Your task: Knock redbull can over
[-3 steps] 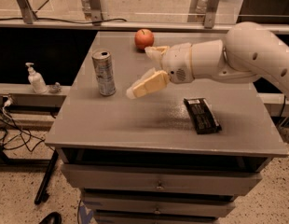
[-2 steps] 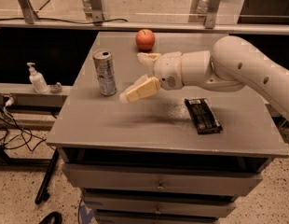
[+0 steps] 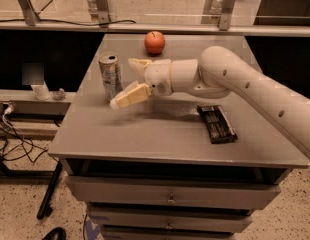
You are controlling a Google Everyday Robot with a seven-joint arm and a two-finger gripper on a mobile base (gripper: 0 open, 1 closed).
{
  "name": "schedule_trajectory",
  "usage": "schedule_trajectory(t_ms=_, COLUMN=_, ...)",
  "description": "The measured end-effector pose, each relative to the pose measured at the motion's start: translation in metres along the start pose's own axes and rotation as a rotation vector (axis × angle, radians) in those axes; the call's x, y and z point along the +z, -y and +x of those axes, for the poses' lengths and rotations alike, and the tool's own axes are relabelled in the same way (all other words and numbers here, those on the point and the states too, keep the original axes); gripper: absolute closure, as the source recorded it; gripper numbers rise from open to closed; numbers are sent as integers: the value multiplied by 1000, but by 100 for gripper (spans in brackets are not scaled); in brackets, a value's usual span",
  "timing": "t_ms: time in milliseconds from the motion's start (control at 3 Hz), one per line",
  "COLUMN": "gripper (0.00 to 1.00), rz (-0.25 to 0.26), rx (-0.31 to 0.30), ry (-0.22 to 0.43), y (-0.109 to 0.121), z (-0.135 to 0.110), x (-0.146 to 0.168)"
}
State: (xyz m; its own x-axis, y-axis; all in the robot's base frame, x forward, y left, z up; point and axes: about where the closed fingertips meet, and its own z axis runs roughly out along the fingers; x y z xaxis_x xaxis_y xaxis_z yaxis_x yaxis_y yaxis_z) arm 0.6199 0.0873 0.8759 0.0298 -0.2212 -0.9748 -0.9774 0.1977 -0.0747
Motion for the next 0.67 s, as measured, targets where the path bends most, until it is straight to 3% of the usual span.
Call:
schedule_trajectory(t_ms=333, gripper=17, rz=-1, rx=-7, ry=38, y=12, z=-2, x=21)
schedule_trajectory(t_ms=667, gripper=41, rz=4, rx=-2, ry=67, y=18, z=-4, x=35)
